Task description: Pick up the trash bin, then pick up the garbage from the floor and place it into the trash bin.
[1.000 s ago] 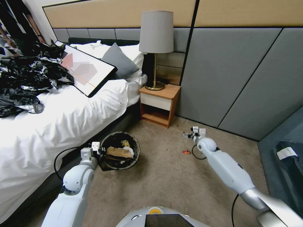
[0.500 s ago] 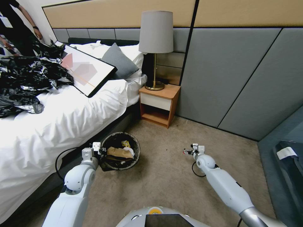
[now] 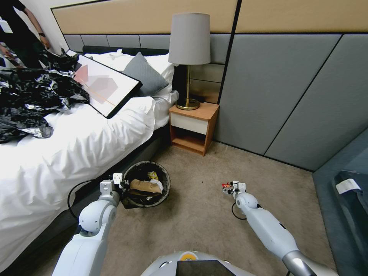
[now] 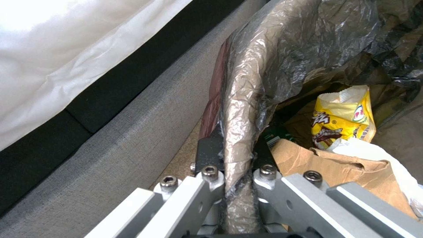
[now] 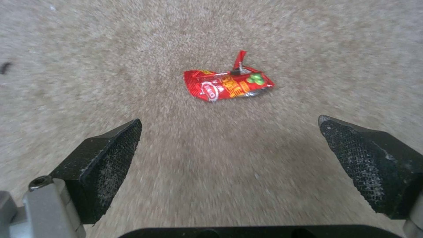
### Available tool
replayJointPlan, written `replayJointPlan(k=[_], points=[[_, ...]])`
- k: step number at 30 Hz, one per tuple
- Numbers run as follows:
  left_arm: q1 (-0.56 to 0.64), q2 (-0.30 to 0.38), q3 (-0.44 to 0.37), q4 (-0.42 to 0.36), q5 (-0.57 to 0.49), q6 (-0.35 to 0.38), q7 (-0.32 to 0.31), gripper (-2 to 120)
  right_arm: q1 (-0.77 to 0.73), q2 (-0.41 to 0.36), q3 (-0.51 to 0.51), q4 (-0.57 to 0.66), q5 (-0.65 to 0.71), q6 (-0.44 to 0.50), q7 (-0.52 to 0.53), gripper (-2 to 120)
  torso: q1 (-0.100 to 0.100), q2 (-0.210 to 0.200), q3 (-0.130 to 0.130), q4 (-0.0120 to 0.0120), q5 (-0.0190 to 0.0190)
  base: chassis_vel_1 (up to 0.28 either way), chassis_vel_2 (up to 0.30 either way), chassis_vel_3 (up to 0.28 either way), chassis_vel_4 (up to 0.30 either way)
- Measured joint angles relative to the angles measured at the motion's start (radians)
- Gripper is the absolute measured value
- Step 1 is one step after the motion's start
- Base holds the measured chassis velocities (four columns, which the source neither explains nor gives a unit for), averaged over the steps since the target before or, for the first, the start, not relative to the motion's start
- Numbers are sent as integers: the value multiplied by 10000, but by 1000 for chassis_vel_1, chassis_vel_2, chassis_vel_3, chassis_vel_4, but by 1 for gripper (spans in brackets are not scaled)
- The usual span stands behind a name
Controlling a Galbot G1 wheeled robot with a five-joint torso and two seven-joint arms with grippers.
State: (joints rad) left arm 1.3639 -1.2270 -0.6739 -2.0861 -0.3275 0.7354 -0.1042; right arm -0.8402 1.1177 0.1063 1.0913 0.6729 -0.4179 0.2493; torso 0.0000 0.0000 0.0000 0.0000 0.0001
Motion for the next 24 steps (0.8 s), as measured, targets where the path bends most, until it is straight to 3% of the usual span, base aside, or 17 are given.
replayJointPlan(k=[6,24], points=[[46,38,-58,-2,1,0,12,0,803,324,-393,-971,-191,113,-147,100,0,0,1,2,0,0,0,0,0],[44,113,-5,-41,-12,0,14,0,1643,903,-931,-2119,-507,248,-366,100,0,0,1,1,0,0,0,0,0]])
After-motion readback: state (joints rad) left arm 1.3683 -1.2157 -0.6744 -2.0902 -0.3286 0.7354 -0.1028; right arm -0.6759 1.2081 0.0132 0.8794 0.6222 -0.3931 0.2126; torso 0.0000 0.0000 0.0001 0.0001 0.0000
